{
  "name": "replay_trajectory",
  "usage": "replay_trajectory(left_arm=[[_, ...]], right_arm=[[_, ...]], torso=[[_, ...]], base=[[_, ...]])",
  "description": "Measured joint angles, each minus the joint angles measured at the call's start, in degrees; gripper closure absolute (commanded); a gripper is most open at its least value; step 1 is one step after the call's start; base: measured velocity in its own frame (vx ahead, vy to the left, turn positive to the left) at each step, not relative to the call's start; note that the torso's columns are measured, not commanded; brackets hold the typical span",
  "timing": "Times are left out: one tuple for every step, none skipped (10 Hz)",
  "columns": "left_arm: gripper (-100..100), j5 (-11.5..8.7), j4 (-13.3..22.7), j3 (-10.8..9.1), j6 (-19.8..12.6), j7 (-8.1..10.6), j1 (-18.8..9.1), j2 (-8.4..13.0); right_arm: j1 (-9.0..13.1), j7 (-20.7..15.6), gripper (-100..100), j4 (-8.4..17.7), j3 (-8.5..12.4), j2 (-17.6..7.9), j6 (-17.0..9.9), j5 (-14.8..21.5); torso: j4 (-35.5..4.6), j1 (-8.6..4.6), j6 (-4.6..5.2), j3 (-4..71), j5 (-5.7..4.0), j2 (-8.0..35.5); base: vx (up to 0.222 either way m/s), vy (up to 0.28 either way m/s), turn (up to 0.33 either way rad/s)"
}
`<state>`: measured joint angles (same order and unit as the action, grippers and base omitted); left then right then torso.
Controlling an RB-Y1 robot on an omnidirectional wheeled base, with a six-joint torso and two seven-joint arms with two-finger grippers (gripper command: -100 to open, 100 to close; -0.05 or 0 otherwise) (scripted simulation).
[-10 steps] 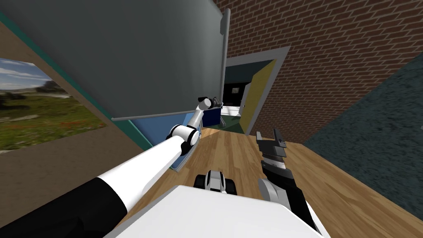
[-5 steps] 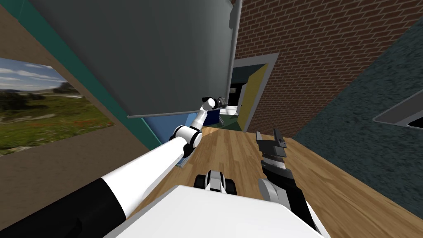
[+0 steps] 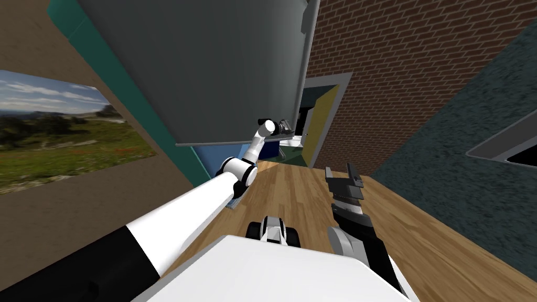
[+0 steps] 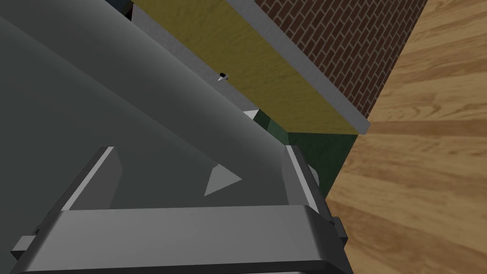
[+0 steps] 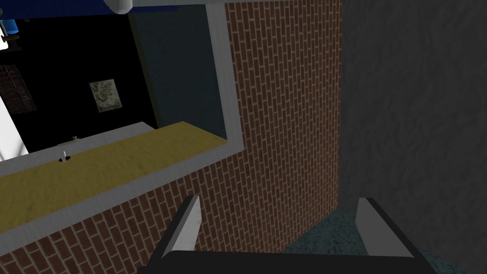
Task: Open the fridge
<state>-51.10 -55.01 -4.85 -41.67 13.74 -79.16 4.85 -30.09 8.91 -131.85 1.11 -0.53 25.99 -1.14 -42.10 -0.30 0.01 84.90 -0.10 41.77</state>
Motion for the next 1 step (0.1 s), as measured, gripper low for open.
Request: replay_trajectory(left_arm=[[-100,-0.4,0.16,-0.2,-1.2,0.67,-1.3,0.73]], right_arm=[[0.0,0.0,0,0.0,0.0,0.0,0.0,0.0]], torso=[[-0.11,0.11,0.03,-0.17,0.04,0.27]], base=[[0.049,-0.075,0.06]])
